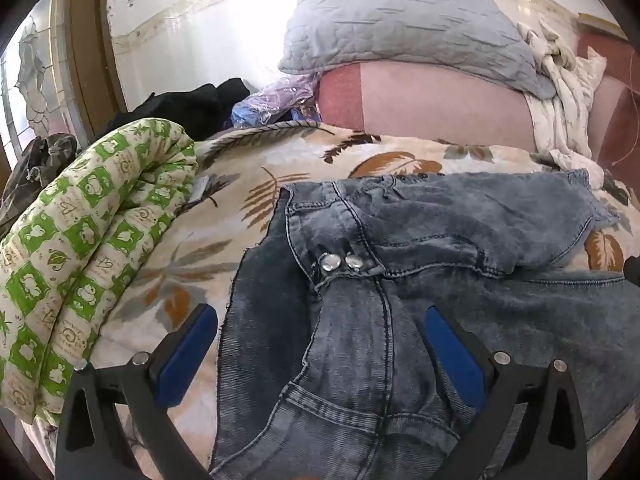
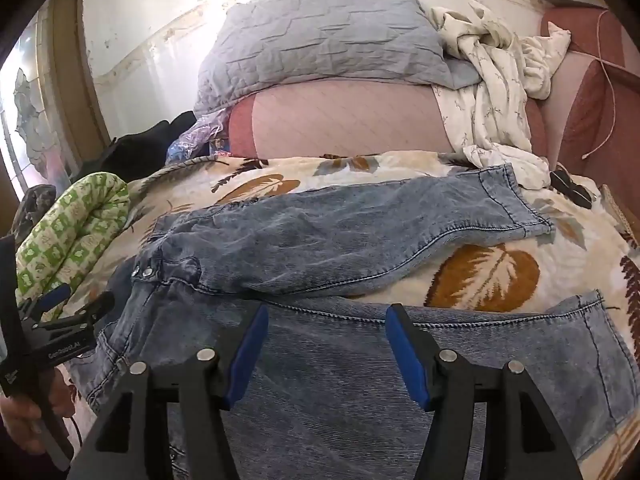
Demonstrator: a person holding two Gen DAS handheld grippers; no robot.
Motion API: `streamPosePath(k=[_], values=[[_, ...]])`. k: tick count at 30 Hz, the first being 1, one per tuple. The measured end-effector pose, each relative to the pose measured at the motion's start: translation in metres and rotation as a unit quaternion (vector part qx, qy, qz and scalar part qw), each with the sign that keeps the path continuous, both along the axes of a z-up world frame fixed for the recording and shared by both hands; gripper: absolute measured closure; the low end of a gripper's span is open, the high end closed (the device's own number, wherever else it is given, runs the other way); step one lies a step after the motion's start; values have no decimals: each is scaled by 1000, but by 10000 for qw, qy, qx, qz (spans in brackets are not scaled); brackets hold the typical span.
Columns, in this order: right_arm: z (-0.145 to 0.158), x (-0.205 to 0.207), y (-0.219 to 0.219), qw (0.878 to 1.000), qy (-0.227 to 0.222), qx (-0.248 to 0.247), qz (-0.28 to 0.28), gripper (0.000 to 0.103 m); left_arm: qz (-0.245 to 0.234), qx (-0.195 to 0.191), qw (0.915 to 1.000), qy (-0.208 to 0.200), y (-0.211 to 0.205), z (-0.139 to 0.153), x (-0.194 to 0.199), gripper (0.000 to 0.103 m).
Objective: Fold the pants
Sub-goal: 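Reach both grippers toward the jeans waistband and leg hem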
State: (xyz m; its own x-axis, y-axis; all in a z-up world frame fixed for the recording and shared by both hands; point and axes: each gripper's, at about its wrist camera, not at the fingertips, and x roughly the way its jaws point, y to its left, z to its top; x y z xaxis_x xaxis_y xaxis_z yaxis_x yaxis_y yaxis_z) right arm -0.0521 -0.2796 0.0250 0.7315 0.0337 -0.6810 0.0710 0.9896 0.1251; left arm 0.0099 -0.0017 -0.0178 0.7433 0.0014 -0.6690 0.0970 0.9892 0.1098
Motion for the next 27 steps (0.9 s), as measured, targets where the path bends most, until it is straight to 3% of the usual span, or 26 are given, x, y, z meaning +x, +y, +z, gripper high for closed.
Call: streamPosePath(k=[27], values=[[-20,7,-13,9991,308,64,-278,38,-161,-21,9997,205,-3,-11,5,0]])
